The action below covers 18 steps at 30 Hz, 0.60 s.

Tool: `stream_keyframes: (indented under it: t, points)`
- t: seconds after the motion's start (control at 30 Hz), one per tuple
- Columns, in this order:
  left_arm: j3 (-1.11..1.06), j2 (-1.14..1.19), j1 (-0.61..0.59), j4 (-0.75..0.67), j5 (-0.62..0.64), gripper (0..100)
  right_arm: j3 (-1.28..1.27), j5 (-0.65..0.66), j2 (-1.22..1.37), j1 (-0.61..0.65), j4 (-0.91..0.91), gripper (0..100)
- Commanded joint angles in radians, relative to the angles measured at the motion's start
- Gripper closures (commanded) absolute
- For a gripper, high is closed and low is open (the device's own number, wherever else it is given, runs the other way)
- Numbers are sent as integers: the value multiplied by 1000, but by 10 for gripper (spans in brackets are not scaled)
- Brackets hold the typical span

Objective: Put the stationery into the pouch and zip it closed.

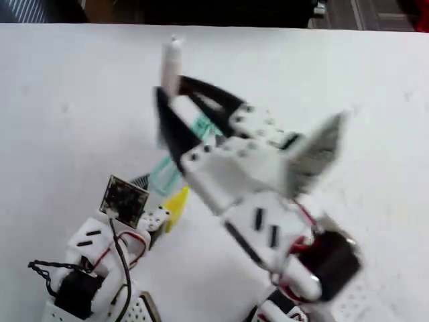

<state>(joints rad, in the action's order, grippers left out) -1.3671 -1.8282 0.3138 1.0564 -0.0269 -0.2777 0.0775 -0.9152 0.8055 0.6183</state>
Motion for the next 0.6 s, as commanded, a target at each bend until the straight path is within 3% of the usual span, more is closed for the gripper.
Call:
stream_keyframes:
  t: [0.0, 0.33, 0.57]
  points:
    - [8, 1, 16, 0, 11, 770, -107, 112, -16, 62, -150, 982]
    - [8, 1, 15, -2, 11, 770, -155, 155, -197, 76, -76, 982]
    - [8, 1, 15, -2, 11, 770, -209, 147, -249, 2, 44, 982]
